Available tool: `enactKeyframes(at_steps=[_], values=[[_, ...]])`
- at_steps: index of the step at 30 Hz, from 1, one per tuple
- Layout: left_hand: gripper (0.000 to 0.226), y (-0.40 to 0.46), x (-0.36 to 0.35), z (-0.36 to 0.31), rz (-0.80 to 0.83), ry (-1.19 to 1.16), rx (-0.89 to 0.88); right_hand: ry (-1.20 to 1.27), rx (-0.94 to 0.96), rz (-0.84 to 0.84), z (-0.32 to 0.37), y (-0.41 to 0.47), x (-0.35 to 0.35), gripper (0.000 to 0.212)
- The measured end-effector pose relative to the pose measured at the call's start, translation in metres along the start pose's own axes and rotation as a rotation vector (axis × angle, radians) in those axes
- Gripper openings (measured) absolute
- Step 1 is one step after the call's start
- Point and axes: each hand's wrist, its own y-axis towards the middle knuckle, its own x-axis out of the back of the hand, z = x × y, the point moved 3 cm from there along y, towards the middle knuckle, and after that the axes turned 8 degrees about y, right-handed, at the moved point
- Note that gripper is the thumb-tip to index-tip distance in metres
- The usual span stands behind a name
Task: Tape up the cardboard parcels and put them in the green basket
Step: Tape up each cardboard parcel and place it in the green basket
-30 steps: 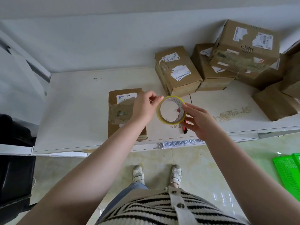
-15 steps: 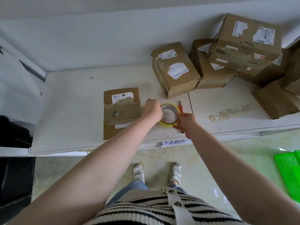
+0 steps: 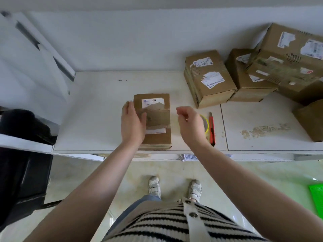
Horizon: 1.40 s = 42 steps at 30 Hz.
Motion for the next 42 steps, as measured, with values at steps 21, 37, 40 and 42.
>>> enactKeyframes(at_steps=[21,37,40,42], values=[[0.077,0.014,-0.029,0.025,0.146,0.399,-0.177,-0.126,-0.227,0.052,-0.038,0.014,-0.075,0.040],[0.072,0.043,-0.062,-0.003,0.150,0.588,-0.451,-0.038,-0.223,0.062,-0.034,0.015,-0.073,0.035],[0.082,0.046,-0.050,0.004,0.209,0.387,-0.408,0.190,-0.312,0.116,-0.023,0.002,-0.061,0.041],[0.087,0.047,-0.039,0.013,0.254,0.115,-0.302,0.279,-0.251,0.139,-0.012,0.001,-0.051,0.037]])
